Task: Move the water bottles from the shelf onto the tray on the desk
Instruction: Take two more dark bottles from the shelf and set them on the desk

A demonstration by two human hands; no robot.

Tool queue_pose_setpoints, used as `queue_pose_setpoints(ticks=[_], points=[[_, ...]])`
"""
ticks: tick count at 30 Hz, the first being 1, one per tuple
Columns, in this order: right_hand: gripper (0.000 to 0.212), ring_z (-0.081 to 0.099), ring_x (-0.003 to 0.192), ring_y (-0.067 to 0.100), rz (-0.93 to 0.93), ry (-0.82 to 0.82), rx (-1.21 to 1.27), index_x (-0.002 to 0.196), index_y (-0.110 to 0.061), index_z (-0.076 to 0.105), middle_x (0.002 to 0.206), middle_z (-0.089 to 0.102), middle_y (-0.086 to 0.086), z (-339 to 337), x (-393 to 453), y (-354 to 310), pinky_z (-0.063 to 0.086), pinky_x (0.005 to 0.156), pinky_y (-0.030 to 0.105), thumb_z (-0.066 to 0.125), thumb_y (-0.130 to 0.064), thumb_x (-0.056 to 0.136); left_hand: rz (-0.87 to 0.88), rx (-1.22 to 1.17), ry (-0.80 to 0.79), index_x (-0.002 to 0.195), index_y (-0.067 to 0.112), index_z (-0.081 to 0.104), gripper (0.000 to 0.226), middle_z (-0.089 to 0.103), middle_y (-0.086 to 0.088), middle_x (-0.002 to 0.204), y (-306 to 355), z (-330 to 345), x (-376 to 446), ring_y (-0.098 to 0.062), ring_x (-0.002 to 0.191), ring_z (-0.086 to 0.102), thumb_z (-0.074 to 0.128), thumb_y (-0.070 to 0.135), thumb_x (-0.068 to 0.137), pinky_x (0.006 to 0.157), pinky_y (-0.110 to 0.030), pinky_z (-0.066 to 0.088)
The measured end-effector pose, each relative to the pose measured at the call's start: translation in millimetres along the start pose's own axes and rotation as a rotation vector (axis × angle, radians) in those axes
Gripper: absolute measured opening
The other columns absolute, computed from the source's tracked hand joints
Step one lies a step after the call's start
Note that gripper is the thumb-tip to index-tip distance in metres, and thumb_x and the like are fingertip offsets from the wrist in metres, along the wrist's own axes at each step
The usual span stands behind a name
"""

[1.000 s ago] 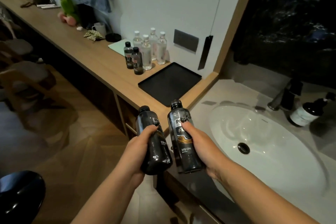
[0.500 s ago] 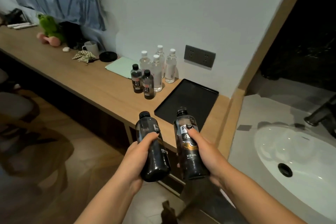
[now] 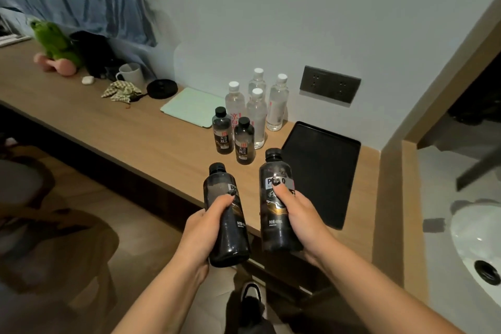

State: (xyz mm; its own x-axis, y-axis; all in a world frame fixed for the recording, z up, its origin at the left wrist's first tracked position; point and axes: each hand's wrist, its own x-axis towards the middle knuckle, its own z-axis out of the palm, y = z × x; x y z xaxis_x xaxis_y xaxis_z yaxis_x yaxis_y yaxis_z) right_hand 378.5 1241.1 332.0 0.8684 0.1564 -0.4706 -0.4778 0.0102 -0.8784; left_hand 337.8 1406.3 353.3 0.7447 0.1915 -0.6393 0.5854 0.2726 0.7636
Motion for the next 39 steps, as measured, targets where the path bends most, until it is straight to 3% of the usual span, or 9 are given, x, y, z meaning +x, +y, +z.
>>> queue_pose_setpoints(ticks=[6, 10, 13, 16, 23, 26, 30, 34, 39], points=[[0.043, 0.065, 0.105, 0.015, -0.126, 0.006, -0.115, 0.124, -0.024, 0.054, 0.114, 0.068, 0.001, 13, 77, -24, 0.050, 0.095, 0.039, 0.053, -0.049, 0.088, 0.037, 0.074, 0.028, 0.105, 0.011, 0.063, 0.044, 0.074, -0.011, 0.090, 44, -5, 73, -0.024, 0.081, 0.071, 0.077, 0.033, 0.069, 0.065, -0.031, 0.054], [0.035, 0.065, 0.100, 0.008, -0.175, -0.025, -0.028, 0.126, -0.022, 0.050, 0.115, 0.066, 0.000, 25, 114, -43, 0.054, 0.075, 0.017, 0.054, -0.029, 0.092, 0.120, 0.165, 0.051, 0.107, 0.019, 0.060, 0.041, 0.072, -0.004, 0.095, 73, -11, 115, -0.016, 0.083, 0.068, 0.078, 0.027, 0.070, 0.061, -0.025, 0.049], [0.029, 0.065, 0.096, 0.004, -0.191, 0.004, -0.050, 0.114, -0.027, 0.054, 0.108, 0.067, -0.006, 32, 135, -50, 0.052, 0.076, 0.019, 0.063, -0.024, 0.087, 0.225, 0.328, 0.082, 0.108, 0.021, 0.060, 0.052, 0.069, 0.002, 0.102, 89, -20, 146, -0.013, 0.092, 0.064, 0.083, 0.029, 0.061, 0.073, -0.028, 0.049], [0.045, 0.063, 0.101, 0.004, -0.216, 0.007, -0.152, 0.117, -0.026, 0.052, 0.110, 0.066, -0.007, 38, 154, -53, 0.050, 0.082, 0.021, 0.074, -0.017, 0.078, 0.320, 0.517, 0.120, 0.106, 0.020, 0.058, 0.064, 0.068, 0.004, 0.100, 102, -26, 172, -0.015, 0.094, 0.063, 0.088, 0.027, 0.050, 0.085, -0.036, 0.052], [0.058, 0.058, 0.101, 0.001, -0.178, 0.064, -0.241, 0.108, -0.035, 0.042, 0.105, 0.060, -0.014, 69, 199, -42, 0.047, 0.076, 0.013, 0.077, -0.005, 0.074, 0.412, 0.720, 0.089, 0.099, 0.022, 0.050, 0.061, 0.058, 0.010, 0.086, 118, -34, 230, -0.013, 0.083, 0.056, 0.086, 0.013, 0.051, 0.066, -0.025, 0.043], [0.058, 0.059, 0.098, 0.001, -0.135, 0.166, -0.301, 0.106, -0.035, 0.044, 0.102, 0.061, -0.015, 83, 215, -36, 0.047, 0.087, 0.021, 0.081, -0.011, 0.067, 0.394, 0.742, 0.001, 0.095, 0.022, 0.050, 0.059, 0.061, 0.006, 0.090, 117, -40, 262, -0.008, 0.083, 0.057, 0.085, 0.012, 0.048, 0.062, -0.021, 0.043], [0.048, 0.064, 0.093, 0.007, -0.118, 0.242, -0.373, 0.104, -0.035, 0.048, 0.097, 0.066, -0.009, 103, 228, -27, 0.054, 0.082, 0.031, 0.075, -0.022, 0.066, 0.318, 0.800, -0.071, 0.085, 0.026, 0.047, 0.042, 0.061, 0.004, 0.087, 119, -43, 291, -0.011, 0.078, 0.059, 0.080, 0.017, 0.061, 0.057, -0.018, 0.043], [0.050, 0.064, 0.104, 0.015, -0.107, 0.273, -0.281, 0.116, -0.032, 0.051, 0.109, 0.066, -0.002, 119, 234, -18, 0.052, 0.091, 0.047, 0.071, -0.029, 0.070, 0.446, 0.877, -0.196, 0.095, 0.030, 0.047, 0.043, 0.058, 0.015, 0.080, 126, -53, 308, 0.007, 0.074, 0.052, 0.079, 0.023, 0.068, 0.057, -0.008, 0.035], [0.056, 0.061, 0.109, 0.004, -0.088, 0.404, -0.210, 0.120, -0.030, 0.053, 0.114, 0.066, -0.009, 124, 237, -6, 0.051, 0.094, 0.033, 0.079, -0.027, 0.070, 0.474, 0.919, -0.301, 0.087, 0.032, 0.056, 0.032, 0.063, 0.007, 0.087, 125, -55, 328, -0.006, 0.083, 0.062, 0.077, 0.033, 0.064, 0.069, -0.021, 0.052]])
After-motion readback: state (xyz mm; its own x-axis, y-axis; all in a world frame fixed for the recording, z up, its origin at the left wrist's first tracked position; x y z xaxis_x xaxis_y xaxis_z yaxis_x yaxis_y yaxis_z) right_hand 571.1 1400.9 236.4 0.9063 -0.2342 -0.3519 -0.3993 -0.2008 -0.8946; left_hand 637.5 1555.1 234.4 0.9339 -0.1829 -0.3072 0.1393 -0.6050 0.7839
